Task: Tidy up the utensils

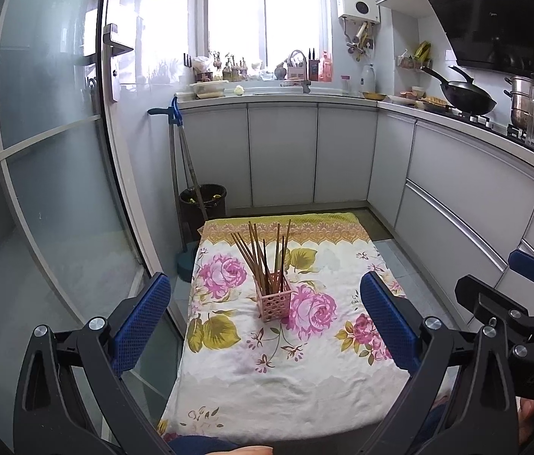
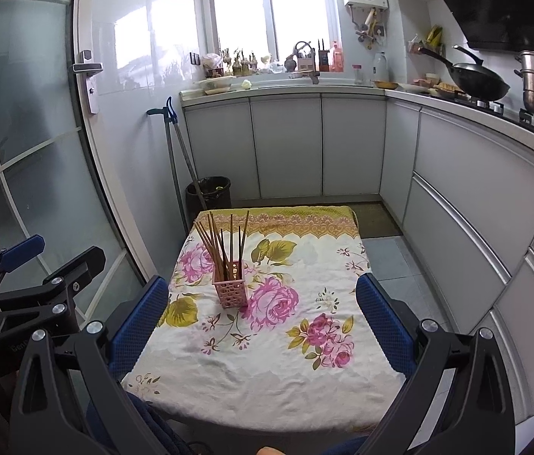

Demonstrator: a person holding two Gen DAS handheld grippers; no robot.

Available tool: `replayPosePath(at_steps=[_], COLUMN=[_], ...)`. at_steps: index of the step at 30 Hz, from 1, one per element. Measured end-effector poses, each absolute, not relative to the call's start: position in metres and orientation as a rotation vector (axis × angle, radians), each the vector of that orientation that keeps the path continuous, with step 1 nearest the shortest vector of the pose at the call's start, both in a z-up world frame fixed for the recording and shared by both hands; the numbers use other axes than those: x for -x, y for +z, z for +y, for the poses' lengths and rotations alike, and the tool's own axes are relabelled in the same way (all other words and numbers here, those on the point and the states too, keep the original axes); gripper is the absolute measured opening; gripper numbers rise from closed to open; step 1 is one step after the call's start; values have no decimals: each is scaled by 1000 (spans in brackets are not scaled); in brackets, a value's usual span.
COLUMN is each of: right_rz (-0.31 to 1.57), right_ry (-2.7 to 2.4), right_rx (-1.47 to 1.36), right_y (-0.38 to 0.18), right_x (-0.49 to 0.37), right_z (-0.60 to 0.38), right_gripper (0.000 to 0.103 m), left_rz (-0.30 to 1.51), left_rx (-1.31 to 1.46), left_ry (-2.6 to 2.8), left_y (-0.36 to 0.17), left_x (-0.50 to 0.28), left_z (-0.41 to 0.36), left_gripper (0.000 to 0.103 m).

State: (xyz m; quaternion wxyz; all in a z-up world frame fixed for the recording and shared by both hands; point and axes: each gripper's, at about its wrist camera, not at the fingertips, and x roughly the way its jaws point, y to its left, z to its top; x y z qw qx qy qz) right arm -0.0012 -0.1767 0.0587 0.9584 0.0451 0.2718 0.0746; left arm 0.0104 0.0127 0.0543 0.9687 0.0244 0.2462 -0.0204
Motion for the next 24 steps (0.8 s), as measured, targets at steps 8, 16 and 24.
replayPosePath(at_steps=[8,16,24], right_rz=[550,552,548], right_ry=[149,143,141], right_rx=[-94,-99,-97], right_y=[58,56,57], right_x=[0,-2,0], right_z=[-179,-181,-181], right_gripper=[97,97,97], left_rz=[498,495,493], left_rx=[-51,-54,-56], left_ry=[-40,-41,-44], left_y=[54,54,55], left_x=[-12,-13,-13], left_z=[13,14,13], left_gripper=[96,96,96])
